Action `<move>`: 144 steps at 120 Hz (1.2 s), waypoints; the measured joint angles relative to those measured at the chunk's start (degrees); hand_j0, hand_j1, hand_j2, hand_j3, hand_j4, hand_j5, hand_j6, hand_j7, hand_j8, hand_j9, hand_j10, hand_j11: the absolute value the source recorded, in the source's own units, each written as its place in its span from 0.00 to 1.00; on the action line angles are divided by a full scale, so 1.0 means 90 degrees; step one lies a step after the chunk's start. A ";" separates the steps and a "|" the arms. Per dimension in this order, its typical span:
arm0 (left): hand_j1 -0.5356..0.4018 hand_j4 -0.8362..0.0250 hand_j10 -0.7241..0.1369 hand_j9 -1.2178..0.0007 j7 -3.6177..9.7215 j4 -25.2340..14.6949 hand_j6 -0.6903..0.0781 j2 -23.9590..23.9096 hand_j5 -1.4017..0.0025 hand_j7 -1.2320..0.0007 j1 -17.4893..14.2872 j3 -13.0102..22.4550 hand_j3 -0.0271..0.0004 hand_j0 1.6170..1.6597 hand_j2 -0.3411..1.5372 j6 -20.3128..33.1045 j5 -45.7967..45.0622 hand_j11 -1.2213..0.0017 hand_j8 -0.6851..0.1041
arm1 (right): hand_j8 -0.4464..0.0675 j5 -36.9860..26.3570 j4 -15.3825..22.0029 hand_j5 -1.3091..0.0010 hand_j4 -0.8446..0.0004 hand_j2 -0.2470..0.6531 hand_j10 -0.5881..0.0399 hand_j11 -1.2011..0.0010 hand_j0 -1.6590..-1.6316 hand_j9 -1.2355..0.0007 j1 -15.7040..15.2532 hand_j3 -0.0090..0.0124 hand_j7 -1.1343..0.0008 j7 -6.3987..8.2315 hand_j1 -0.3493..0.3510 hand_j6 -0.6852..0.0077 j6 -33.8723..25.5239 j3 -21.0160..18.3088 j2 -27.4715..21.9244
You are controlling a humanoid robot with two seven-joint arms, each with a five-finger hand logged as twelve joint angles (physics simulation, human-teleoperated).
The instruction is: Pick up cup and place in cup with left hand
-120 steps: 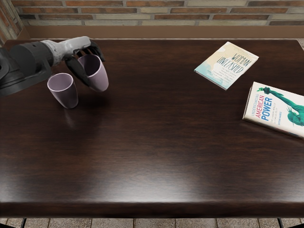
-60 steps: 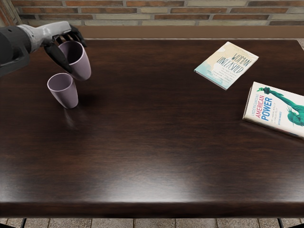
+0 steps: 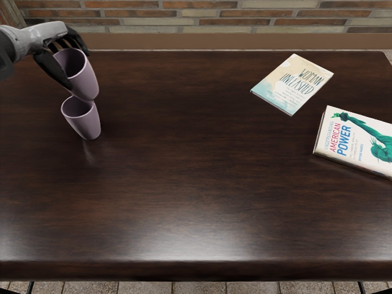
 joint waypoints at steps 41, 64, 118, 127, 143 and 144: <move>0.46 0.41 0.33 0.44 0.0000 0.0181 0.47 0.0055 0.50 0.44 0.0083 0.0007 0.99 0.86 0.24 -0.0079 -0.0026 0.44 0.48 | 0.87 0.0000 0.0000 1.00 1.00 0.27 0.94 1.00 0.04 1.00 0.0000 0.42 1.00 0.0000 0.00 0.99 0.0000 0.0000 0.0000; 0.46 0.41 0.33 0.45 -0.0001 0.0203 0.47 0.0105 0.50 0.44 0.0093 0.0014 0.99 0.86 0.24 -0.0279 -0.0089 0.44 0.48 | 0.87 0.0000 0.0000 1.00 1.00 0.27 0.94 1.00 0.04 1.00 0.0000 0.42 1.00 0.0000 0.00 0.99 0.0000 0.0000 0.0000; 0.46 0.41 0.33 0.45 0.0000 0.0330 0.47 0.0037 0.50 0.44 0.0101 0.0191 0.99 0.86 0.23 -0.0338 -0.0107 0.44 0.48 | 0.87 0.0000 0.0000 1.00 1.00 0.27 0.94 1.00 0.04 1.00 0.0000 0.42 1.00 0.0000 0.00 0.99 0.0000 0.0000 0.0000; 0.47 0.43 0.32 0.47 0.0000 0.0369 0.45 0.0023 0.52 0.46 0.0103 0.0203 0.99 0.88 0.24 -0.0337 -0.0104 0.46 0.47 | 0.87 0.0000 0.0000 1.00 1.00 0.27 0.94 1.00 0.04 1.00 0.0000 0.42 1.00 0.0000 0.00 0.99 0.0000 0.0000 0.0000; 0.49 0.50 0.37 0.55 0.0000 0.0473 0.45 0.0007 0.60 0.55 0.0103 0.0212 0.99 0.92 0.23 -0.0328 -0.0094 0.54 0.44 | 0.87 0.0000 0.0000 1.00 1.00 0.27 0.94 1.00 0.04 1.00 0.0000 0.42 1.00 0.0000 0.00 0.99 0.0000 0.0000 0.0000; 0.49 0.50 0.38 0.55 0.0000 0.0479 0.45 0.0007 0.60 0.55 0.0103 0.0212 0.99 0.92 0.23 -0.0327 -0.0094 0.55 0.44 | 0.87 0.0000 0.0000 1.00 1.00 0.27 0.94 1.00 0.04 1.00 0.0000 0.42 1.00 0.0000 0.00 0.99 0.0000 0.0000 0.0000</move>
